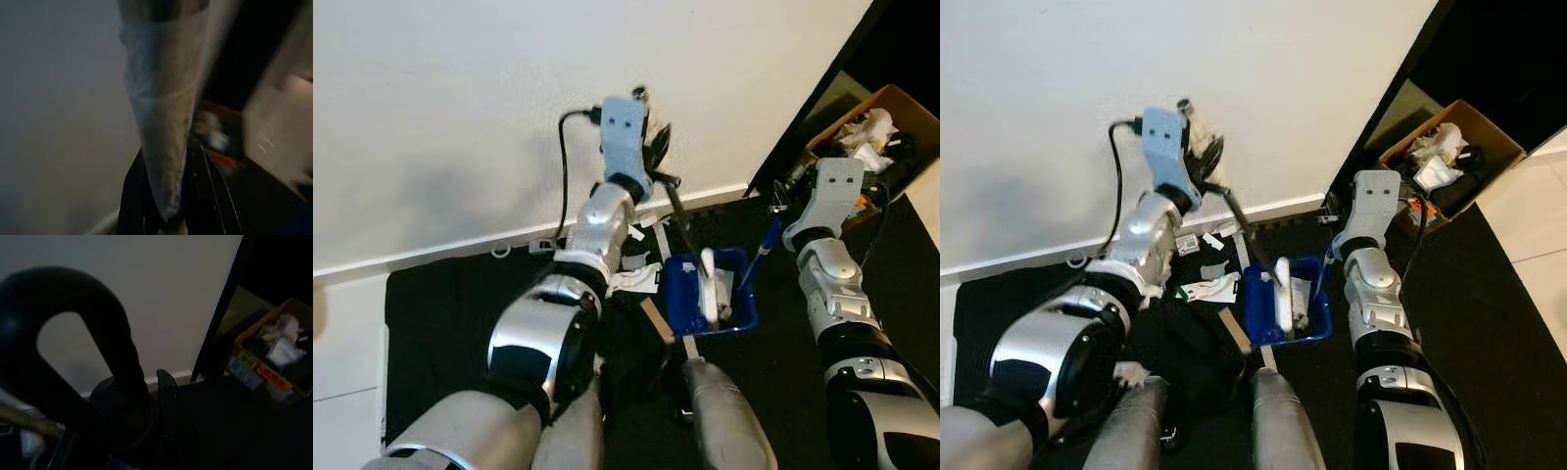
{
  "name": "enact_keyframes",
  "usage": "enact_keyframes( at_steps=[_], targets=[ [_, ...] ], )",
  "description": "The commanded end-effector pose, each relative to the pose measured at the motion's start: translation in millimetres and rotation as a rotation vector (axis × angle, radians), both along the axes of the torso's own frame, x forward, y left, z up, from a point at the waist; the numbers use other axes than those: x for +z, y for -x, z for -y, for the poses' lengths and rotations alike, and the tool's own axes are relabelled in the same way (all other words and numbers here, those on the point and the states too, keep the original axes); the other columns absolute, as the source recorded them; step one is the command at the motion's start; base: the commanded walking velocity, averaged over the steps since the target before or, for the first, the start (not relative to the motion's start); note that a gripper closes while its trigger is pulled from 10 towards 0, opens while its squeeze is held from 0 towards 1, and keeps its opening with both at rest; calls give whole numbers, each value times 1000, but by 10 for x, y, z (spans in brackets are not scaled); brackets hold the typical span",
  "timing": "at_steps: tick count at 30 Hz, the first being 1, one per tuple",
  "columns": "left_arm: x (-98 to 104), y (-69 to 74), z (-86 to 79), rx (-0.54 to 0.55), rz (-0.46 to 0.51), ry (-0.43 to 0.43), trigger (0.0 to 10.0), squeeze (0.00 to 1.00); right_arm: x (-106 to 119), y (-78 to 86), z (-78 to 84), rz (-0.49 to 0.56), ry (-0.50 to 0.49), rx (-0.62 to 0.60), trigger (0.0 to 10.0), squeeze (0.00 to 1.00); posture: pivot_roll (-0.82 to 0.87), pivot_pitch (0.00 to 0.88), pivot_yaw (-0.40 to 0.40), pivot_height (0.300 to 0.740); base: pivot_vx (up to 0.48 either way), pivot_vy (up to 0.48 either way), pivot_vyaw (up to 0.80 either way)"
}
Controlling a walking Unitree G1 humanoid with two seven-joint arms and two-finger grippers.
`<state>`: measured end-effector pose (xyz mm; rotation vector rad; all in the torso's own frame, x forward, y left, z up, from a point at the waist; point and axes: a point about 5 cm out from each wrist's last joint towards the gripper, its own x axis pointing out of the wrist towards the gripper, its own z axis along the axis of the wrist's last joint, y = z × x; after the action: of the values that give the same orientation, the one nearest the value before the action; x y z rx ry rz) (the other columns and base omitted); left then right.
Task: Sweep floor
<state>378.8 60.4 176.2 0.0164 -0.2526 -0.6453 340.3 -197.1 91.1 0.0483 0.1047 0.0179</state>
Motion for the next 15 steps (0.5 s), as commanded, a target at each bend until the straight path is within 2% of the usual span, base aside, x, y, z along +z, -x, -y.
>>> enact_keyframes(
  at_steps=[1, 4, 5, 6, 7, 8, 11, 13, 15],
  targets=[
    [46, -1, -46, -30, 39, -42, 10000, 0, -234, 73, -237, -95, -201, 89, 10000, 0, -1, 179, 26, 740, 0, 0, 0],
    [83, -39, -367, -3, 50, -79, 10000, 0, -197, 49, -112, -100, -178, 93, 10000, 0, 18, 150, 16, 740, 0, 0, 0],
    [83, -39, -367, -3, 50, -79, 10000, 0, -197, 49, -112, -100, -178, 93, 10000, 0, 18, 150, 16, 740, 0, 0, 0],
    [46, -39, -501, 15, 47, -141, 10000, 0, -168, 31, -55, -96, -161, 89, 10000, 0, 22, 144, 15, 740, 0, 0, 0],
    [46, -39, -501, 15, 47, -141, 10000, 0, -168, 31, -55, -96, -161, 89, 10000, 0, 22, 144, 15, 740, 0, 0, 0],
    [10, -33, -646, 39, 46, -192, 10000, 0, -123, 5, 2, -86, -149, 83, 10000, 0, 26, 133, 15, 740, 0, 0, 0],
    [-14, -24, -733, 53, 45, -223, 10000, 0, -93, -12, 38, -78, -142, 79, 10000, 0, 27, 128, 15, 740, 0, 0, 0],
    [-27, -22, -937, 111, 45, -275, 10000, 0, -14, -57, 88, -53, -139, 74, 10000, 0, 26, 115, 17, 740, 0, 0, 0],
    [-38, -4, -1125, 152, 44, -342, 10000, 0, 45, -96, 62, -33, -150, 96, 10000, 0, 24, 111, 17, 740, 0, 0, 0]
  ],
)
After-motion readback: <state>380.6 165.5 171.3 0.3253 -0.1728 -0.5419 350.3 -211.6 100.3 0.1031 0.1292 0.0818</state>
